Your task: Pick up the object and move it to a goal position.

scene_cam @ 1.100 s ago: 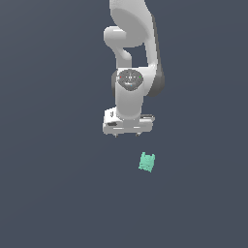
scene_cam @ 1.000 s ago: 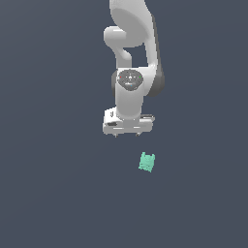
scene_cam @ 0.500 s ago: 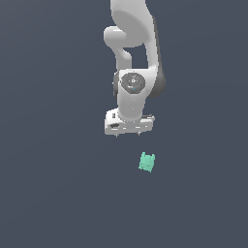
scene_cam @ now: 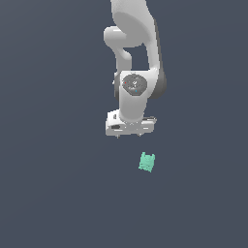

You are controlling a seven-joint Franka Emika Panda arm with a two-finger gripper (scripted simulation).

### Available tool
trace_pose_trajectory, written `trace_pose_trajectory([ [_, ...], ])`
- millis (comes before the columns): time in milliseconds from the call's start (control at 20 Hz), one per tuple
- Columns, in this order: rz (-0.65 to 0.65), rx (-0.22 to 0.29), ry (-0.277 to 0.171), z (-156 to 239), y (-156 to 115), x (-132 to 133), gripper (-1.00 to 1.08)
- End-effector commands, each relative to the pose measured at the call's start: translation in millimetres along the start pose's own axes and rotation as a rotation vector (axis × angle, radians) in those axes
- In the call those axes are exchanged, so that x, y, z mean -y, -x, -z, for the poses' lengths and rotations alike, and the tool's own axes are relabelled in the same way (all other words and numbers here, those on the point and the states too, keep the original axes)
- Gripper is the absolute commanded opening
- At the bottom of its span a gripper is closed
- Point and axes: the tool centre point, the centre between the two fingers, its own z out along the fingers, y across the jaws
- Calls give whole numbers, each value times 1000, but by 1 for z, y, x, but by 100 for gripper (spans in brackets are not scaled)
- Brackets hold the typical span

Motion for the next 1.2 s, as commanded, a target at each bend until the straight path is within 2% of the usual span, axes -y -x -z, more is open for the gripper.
trace_pose_trajectory([
  [0, -19, -4, -1, -1, -5, 4, 100],
  [350, -110, -21, -6, -8, -30, 21, 100],
  [800, -273, -51, -21, -23, -71, 57, 100],
  [1150, -352, -64, -30, -31, -88, 76, 100],
])
